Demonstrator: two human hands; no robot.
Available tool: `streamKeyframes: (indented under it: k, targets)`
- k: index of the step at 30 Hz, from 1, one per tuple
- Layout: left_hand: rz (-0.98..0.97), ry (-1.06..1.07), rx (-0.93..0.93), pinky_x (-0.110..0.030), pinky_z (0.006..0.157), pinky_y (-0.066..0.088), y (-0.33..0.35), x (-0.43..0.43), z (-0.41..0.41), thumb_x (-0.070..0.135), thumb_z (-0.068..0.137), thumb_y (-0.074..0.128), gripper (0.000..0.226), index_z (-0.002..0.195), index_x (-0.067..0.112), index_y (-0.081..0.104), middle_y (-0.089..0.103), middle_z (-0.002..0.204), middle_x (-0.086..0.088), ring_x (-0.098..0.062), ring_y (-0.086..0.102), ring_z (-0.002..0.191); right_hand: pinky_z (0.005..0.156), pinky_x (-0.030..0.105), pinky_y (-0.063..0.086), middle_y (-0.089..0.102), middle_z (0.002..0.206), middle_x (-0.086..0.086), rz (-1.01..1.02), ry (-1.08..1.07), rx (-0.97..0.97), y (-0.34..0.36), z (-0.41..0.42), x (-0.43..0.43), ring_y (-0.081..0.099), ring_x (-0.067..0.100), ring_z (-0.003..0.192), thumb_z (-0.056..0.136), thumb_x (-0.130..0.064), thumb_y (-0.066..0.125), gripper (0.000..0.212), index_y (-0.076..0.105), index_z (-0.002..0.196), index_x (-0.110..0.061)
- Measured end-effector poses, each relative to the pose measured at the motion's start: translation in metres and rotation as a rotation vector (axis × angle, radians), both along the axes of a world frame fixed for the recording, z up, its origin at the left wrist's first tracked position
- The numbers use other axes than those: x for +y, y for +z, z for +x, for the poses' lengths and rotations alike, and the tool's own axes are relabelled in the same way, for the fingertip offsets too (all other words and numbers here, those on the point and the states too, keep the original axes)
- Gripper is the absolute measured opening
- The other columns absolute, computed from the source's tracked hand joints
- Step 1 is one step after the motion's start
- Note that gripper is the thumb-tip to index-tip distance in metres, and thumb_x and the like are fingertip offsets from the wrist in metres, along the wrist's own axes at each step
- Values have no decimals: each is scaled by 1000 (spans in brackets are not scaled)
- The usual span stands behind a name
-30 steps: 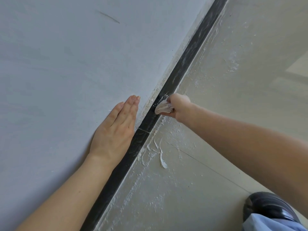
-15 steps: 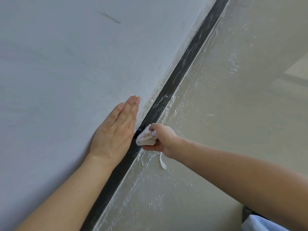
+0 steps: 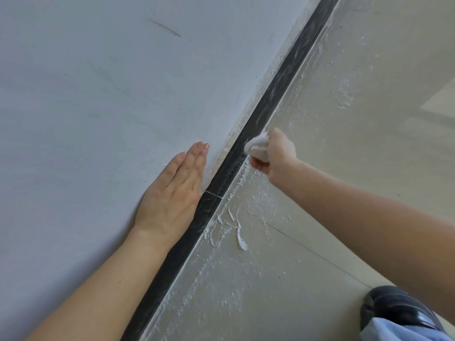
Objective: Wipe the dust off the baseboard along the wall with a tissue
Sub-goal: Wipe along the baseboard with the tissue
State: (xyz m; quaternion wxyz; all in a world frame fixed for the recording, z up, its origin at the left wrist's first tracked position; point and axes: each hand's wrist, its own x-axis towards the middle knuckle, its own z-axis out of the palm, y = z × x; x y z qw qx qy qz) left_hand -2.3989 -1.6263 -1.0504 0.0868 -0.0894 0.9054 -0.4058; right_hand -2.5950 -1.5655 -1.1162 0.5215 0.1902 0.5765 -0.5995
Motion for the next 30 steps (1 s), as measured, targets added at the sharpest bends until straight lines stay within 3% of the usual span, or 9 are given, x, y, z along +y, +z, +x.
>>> streamKeyframes:
  k: [2, 4, 7, 11, 16, 21, 23, 27, 30]
  targets:
    - [-3, 2, -1, -38, 117, -2, 0, 0, 0, 2, 87, 2, 61, 147, -6, 8, 11, 157, -14, -23, 12, 145, 77, 36, 59, 61, 100, 12, 5, 192, -37, -5, 28, 10, 65, 20, 81, 93, -21, 47, 20, 54, 107, -9]
    - [-19, 0, -14, -38, 117, -1, -1, 0, 2, 0, 87, -4, 61, 147, -6, 9, 10, 157, -14, -23, 11, 145, 68, 34, 61, 60, 109, 16, -23, 401, -112, -10, 62, 18, 67, 26, 92, 88, -13, 50, 19, 53, 105, -6]
    - [-36, -3, -37, -38, 116, -2, 0, 0, 4, -2, 86, -12, 64, 147, -6, 10, 10, 157, -14, -24, 10, 145, 64, 34, 59, 65, 105, 23, -102, 585, -285, -15, 105, 27, 68, 30, 83, 86, -7, 52, 27, 53, 111, 2]
    - [-63, -18, -67, -41, 116, -2, 1, 2, 3, -4, 84, -18, 67, 147, -8, 4, 3, 157, -16, -26, 4, 146, 66, 34, 59, 65, 107, 25, -207, 507, -405, -13, 119, 20, 66, 29, 80, 87, -7, 50, 27, 56, 111, 5]
    - [-45, -8, -25, -40, 115, -6, 1, 0, 1, 9, 90, 4, 59, 145, -9, -2, 5, 157, -16, -26, 6, 146, 72, 33, 58, 61, 114, 21, -182, 316, -240, -1, 66, 4, 66, 29, 98, 90, -3, 45, 16, 53, 103, 0]
    - [-15, -5, -32, -39, 116, -4, -2, -1, 3, 1, 87, -9, 61, 146, -8, 2, 9, 157, -15, -25, 8, 146, 78, 34, 57, 62, 104, 20, -180, 73, -126, 3, 18, 0, 64, 27, 87, 94, -4, 43, 13, 55, 94, 0]
    - [-8, -8, -26, -39, 116, -4, -2, -2, 4, 0, 86, -11, 62, 146, -7, 4, 9, 157, -15, -25, 8, 146, 75, 34, 58, 62, 106, 19, -138, -31, -114, -4, 9, 0, 65, 25, 82, 91, -7, 43, 18, 55, 104, -2]
    - [12, -4, -16, -39, 116, -5, -4, -2, 3, 0, 85, -15, 64, 146, -7, 0, 6, 157, -16, -25, 6, 146, 79, 34, 58, 58, 102, 16, -28, 128, -185, -15, 28, 12, 62, 26, 87, 91, -10, 43, 17, 53, 105, -9]
    - [31, 13, -3, -39, 117, -5, -4, -3, 2, 1, 85, -15, 64, 147, -7, 1, 5, 157, -16, -26, 5, 146, 66, 33, 58, 62, 99, 20, -36, 289, -228, -15, 44, 8, 63, 25, 77, 93, -8, 47, 10, 55, 97, -3]
